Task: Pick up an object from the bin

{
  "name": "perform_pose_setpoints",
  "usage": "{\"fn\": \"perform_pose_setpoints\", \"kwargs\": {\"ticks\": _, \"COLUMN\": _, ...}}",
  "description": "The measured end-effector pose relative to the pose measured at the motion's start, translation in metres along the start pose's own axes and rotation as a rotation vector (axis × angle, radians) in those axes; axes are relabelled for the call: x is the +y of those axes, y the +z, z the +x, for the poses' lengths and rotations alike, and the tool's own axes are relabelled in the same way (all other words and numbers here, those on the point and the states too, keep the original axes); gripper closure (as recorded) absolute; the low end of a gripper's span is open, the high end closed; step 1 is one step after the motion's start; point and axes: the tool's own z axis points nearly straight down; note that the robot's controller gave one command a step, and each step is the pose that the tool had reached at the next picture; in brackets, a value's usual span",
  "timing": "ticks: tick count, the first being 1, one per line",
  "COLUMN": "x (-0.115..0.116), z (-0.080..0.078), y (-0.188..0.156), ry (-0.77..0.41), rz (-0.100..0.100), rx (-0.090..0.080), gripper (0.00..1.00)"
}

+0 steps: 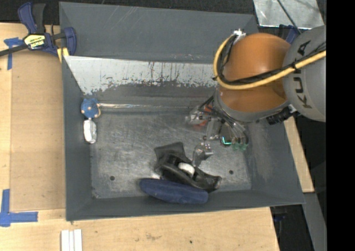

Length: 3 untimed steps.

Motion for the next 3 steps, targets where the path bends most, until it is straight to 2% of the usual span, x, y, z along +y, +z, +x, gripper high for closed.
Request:
{"fn": "perform_pose_setpoints", "kwargs": {"ticks": 1, "x": -0.005, "z": 0.007, "y": 0.102, "ry": -0.4, "rz": 0.011, "rx": -0.004, "gripper": 0.0}}
{"fn": "perform_pose_setpoints", "kwargs": {"ticks": 2, "x": 0.016, "z": -0.01, "y": 0.103, "ry": -0.498, "rz": 0.014, "rx": 0.011, "gripper": 0.0}}
{"fn": "perform_pose_setpoints", "kwargs": {"ticks": 3, "x": 0.021, "z": -0.007, "y": 0.104, "ry": -0.609, "rz": 0.014, "rx": 0.003, "gripper": 0.0}}
